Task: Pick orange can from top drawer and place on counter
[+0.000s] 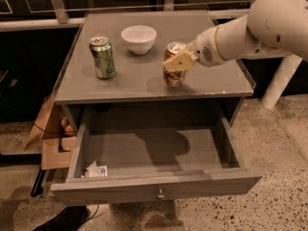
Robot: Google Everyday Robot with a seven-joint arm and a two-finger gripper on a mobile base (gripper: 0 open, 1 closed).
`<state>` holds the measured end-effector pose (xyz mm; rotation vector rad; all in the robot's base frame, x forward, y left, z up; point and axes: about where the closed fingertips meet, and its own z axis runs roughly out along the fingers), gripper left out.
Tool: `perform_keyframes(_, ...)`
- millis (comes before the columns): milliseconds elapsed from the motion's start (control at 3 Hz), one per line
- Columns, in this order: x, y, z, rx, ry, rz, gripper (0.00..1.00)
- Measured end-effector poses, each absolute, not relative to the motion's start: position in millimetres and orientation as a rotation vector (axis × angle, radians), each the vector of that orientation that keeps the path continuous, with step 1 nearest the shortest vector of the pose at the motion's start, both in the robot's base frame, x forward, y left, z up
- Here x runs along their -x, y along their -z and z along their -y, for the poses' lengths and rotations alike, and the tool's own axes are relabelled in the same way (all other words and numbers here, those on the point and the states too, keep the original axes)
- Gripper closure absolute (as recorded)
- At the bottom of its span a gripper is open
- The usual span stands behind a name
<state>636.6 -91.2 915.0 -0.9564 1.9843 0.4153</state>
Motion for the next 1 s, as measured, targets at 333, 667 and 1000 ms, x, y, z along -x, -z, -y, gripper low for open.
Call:
perform_keyframes(333, -648.8, -907.5, 91.8, 0.945, -0.418, -1.993, 1.0)
perform_keyframes(667, -656.0, -899.3, 92.2, 0.936, -0.426, -2.018, 1.0)
perform_keyframes(1000, -659.7, -890.9, 92.9, 0.93, -0.438, -2.05, 1.0)
